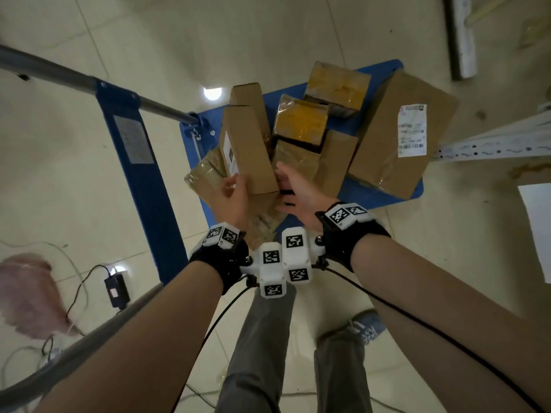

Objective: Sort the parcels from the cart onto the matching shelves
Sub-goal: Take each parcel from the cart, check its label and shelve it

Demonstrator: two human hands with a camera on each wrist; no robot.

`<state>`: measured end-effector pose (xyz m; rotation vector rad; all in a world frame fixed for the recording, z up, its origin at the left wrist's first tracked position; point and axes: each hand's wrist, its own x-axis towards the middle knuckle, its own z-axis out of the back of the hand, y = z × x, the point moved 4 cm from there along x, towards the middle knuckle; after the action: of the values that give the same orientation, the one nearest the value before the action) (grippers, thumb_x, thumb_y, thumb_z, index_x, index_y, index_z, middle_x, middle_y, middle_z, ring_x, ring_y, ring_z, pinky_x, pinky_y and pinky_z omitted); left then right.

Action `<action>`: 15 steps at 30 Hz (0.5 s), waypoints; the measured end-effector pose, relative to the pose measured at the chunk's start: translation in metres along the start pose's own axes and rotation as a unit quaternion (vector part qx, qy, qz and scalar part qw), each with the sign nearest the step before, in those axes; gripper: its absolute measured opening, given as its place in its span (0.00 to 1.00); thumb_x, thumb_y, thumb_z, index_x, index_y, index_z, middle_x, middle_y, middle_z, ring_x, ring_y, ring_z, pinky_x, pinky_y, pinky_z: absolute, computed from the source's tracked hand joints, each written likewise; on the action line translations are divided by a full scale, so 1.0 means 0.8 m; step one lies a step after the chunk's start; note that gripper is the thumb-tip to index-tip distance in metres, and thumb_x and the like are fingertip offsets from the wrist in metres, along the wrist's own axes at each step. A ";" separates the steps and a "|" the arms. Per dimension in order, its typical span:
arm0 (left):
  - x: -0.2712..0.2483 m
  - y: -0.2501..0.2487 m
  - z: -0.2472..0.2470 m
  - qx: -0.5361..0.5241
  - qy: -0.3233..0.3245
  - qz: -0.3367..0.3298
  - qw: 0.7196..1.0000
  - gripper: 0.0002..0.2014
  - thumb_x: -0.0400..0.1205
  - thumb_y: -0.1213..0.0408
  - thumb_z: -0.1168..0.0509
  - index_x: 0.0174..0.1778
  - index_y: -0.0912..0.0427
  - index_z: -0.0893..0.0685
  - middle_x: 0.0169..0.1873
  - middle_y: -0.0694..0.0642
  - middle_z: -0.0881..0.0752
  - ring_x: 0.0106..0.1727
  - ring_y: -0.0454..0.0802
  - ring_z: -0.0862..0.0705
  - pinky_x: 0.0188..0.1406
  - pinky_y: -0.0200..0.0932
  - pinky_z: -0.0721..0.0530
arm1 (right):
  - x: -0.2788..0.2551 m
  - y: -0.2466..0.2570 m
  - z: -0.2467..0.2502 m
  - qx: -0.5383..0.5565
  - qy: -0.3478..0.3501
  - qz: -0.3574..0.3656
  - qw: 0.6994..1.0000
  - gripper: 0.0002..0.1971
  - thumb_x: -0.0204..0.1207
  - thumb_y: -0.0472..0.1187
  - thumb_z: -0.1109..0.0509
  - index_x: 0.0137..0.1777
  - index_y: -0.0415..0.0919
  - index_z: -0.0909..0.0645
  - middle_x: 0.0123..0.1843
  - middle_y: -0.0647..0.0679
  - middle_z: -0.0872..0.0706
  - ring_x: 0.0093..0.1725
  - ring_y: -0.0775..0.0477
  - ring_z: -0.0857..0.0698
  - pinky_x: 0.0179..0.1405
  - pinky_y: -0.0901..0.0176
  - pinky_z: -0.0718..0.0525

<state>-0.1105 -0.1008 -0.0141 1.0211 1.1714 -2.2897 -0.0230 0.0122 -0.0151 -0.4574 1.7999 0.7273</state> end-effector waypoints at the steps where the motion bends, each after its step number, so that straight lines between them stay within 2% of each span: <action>1: -0.005 -0.006 0.003 -0.012 -0.012 -0.014 1.000 0.08 0.78 0.47 0.32 0.45 0.44 0.11 0.48 0.52 0.11 0.53 0.54 0.12 0.60 0.57 0.14 | -0.002 0.002 0.000 -0.004 0.004 -0.004 1.000 0.20 0.87 0.59 0.39 0.71 0.49 0.24 0.62 0.50 0.16 0.60 0.46 0.17 0.68 0.48 0.20; 2: -0.008 -0.011 0.004 -0.024 -0.020 -0.028 0.999 0.09 0.76 0.45 0.33 0.38 0.44 0.11 0.44 0.51 0.10 0.51 0.53 0.11 0.60 0.60 0.14 | -0.005 0.004 0.002 -0.010 0.011 -0.005 1.000 0.18 0.85 0.60 0.37 0.68 0.51 0.23 0.62 0.49 0.16 0.63 0.44 0.17 0.68 0.47 0.19; 3: -0.014 -0.016 0.003 -0.028 -0.022 -0.037 0.999 0.11 0.74 0.44 0.33 0.36 0.45 0.11 0.44 0.51 0.10 0.51 0.52 0.12 0.61 0.62 0.15 | -0.010 0.005 0.005 -0.021 0.016 -0.004 1.000 0.16 0.84 0.60 0.35 0.63 0.52 0.22 0.59 0.49 0.15 0.63 0.42 0.17 0.69 0.45 0.18; 5: -0.024 -0.026 -0.001 -0.012 -0.031 -0.066 0.997 0.13 0.74 0.46 0.32 0.41 0.52 0.11 0.51 0.51 0.15 0.57 0.53 0.14 0.66 0.60 0.18 | -0.018 0.006 0.012 -0.028 0.024 -0.001 0.999 0.14 0.81 0.61 0.31 0.56 0.53 0.22 0.55 0.48 0.14 0.59 0.42 0.15 0.69 0.45 0.17; 6: -0.031 -0.032 -0.004 0.000 -0.036 -0.084 0.996 0.10 0.76 0.49 0.31 0.39 0.53 0.13 0.52 0.49 0.19 0.59 0.53 0.17 0.67 0.58 0.19 | -0.023 0.004 0.016 -0.022 0.029 0.000 0.999 0.19 0.77 0.63 0.27 0.59 0.52 0.22 0.57 0.45 0.15 0.59 0.41 0.14 0.67 0.44 0.15; 7: -0.040 -0.038 -0.009 0.006 -0.038 -0.105 0.994 0.07 0.78 0.52 0.30 0.37 0.49 0.17 0.50 0.47 0.21 0.60 0.52 0.18 0.67 0.56 0.21 | -0.029 0.002 0.023 -0.013 0.032 0.002 0.999 0.30 0.70 0.65 0.22 0.65 0.51 0.24 0.63 0.43 0.16 0.60 0.39 0.14 0.65 0.43 0.13; 9: -0.056 -0.051 -0.021 0.041 -0.030 -0.156 0.986 0.09 0.78 0.52 0.31 0.34 0.42 0.24 0.49 0.45 0.20 0.58 0.50 0.18 0.66 0.56 0.21 | -0.032 -0.003 0.037 0.011 0.041 0.010 0.999 0.50 0.54 0.70 0.16 0.75 0.53 0.28 0.71 0.40 0.18 0.64 0.36 0.14 0.60 0.39 0.11; 10: -0.066 -0.056 -0.029 0.067 -0.025 -0.184 0.980 0.09 0.78 0.51 0.32 0.34 0.40 0.24 0.51 0.47 0.19 0.57 0.50 0.17 0.65 0.57 0.20 | -0.034 -0.006 0.048 0.023 0.040 0.015 0.999 0.54 0.51 0.70 0.14 0.77 0.53 0.29 0.72 0.40 0.18 0.65 0.35 0.14 0.57 0.38 0.10; 12: -0.083 -0.063 -0.046 0.097 -0.011 -0.237 0.967 0.08 0.79 0.52 0.34 0.34 0.43 0.21 0.54 0.50 0.18 0.56 0.49 0.17 0.64 0.57 0.20 | -0.047 -0.011 0.070 0.042 0.033 0.024 0.998 0.52 0.55 0.67 0.14 0.78 0.50 0.29 0.71 0.40 0.17 0.65 0.37 0.14 0.51 0.40 0.08; 15: -0.103 -0.064 -0.074 0.136 0.019 -0.286 0.948 0.10 0.82 0.55 0.35 0.40 0.52 0.11 0.53 0.46 0.23 0.57 0.43 0.20 0.66 0.51 0.21 | -0.069 -0.022 0.109 0.045 0.015 0.051 0.998 0.39 0.69 0.60 0.19 0.77 0.47 0.28 0.69 0.42 0.16 0.64 0.42 0.13 0.48 0.47 0.07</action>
<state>-0.0605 -0.0225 0.0519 0.9003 1.3258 -2.9622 0.0682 0.0557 0.0125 -0.3207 1.8865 0.7100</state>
